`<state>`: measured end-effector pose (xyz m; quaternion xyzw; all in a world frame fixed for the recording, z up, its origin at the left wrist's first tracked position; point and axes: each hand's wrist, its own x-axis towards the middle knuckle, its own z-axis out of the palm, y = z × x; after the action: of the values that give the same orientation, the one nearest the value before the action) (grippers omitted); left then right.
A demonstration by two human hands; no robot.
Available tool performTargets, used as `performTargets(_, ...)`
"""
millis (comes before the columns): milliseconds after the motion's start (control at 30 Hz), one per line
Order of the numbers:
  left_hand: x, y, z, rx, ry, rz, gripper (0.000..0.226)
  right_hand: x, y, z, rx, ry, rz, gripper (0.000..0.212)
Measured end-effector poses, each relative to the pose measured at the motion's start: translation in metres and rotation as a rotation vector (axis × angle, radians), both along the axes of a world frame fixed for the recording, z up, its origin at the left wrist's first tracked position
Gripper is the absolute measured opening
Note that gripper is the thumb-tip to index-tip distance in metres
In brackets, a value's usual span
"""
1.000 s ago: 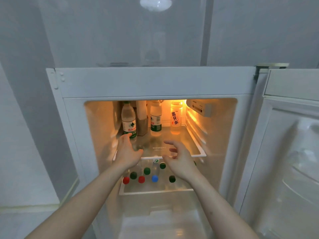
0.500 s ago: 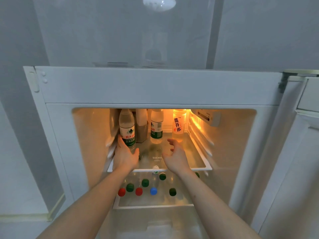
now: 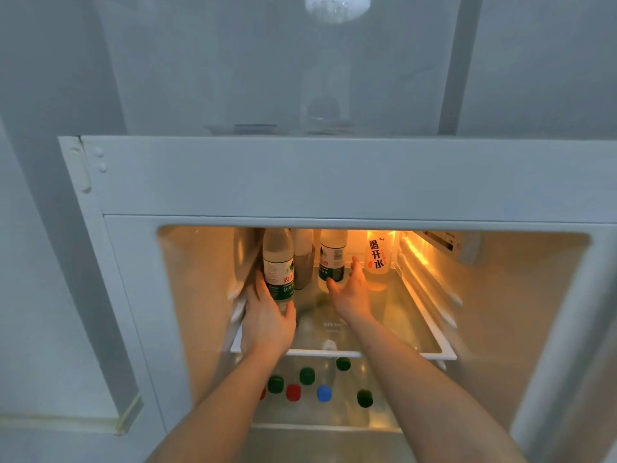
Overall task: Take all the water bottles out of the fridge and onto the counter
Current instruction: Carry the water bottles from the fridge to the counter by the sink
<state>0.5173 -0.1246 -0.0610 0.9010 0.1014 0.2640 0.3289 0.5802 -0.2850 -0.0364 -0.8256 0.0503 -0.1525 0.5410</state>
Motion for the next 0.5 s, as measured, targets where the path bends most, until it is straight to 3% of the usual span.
performTargets(233, 0.004, 0.003, -0.002, -0.026, -0.003, -0.043, 0.092, 0.023, 0.003, 0.001, 0.022, 0.037, 0.078, 0.1)
performTargets(400, 0.003, 0.002, -0.002, -0.016, -0.008, -0.033, 0.091, 0.027, -0.003, 0.008, -0.042, 0.03, 0.071, 0.069)
performTargets(500, 0.001, 0.0, 0.0, 0.005, -0.01, -0.023, 0.089, 0.018, -0.004, 0.005, -0.088, -0.004, 0.065, 0.063)
